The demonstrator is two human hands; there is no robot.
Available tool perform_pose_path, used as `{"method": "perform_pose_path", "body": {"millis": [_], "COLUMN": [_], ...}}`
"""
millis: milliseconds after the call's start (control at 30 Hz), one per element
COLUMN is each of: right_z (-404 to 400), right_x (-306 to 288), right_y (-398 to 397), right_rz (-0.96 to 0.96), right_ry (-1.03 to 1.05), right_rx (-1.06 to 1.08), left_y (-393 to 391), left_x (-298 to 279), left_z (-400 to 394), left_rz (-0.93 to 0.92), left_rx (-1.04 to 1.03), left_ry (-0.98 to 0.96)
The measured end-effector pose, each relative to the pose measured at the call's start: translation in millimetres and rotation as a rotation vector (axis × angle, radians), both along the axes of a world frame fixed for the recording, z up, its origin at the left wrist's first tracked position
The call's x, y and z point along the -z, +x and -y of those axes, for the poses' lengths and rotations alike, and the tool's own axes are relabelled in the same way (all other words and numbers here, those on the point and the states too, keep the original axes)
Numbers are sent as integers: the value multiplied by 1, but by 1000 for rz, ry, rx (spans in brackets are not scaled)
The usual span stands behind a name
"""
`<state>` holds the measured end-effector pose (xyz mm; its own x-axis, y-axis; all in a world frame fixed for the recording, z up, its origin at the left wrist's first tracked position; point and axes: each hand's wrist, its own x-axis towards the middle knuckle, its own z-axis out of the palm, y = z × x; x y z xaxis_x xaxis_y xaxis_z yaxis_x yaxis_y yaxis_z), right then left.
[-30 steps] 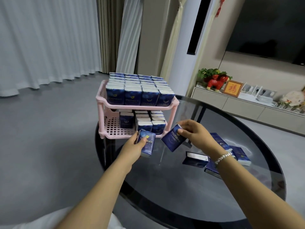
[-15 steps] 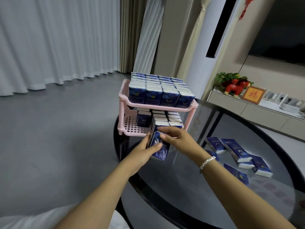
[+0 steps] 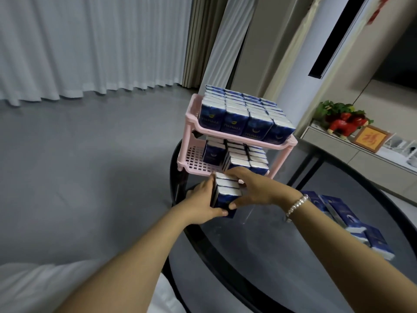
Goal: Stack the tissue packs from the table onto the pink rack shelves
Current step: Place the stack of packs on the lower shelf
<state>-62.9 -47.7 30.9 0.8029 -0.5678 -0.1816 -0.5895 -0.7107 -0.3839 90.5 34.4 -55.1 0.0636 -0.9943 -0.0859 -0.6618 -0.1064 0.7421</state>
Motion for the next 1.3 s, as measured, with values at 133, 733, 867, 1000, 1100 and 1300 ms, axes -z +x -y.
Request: {"method": "perform_pose_path", "body": {"millis": [133,733,867,1000,1100,1300], "right_z": [6,73,78,81,77,66], "right_x": [-5,9,13,16,18,14], "right_y": [13,63,64,60,56,54], "right_rz": [42,186,110,-67,-160,-161], "right_ry": [-28,-260,-303,-431,-457,-459], "right_rx": [-11,38,54,24,27,45], "left_y": [6,26,19,17,17,15], "left_x": [-3,-25,-23,-23,-24,-24], "left_z": [5,62,66,70,71,67], "left_rz": [-21,-55,115,215,214,140], "left_rx": [-50,-313,-322,-299,-273,-282], "left_ry": [-63,-201,-143,-96,-66,-62]}}
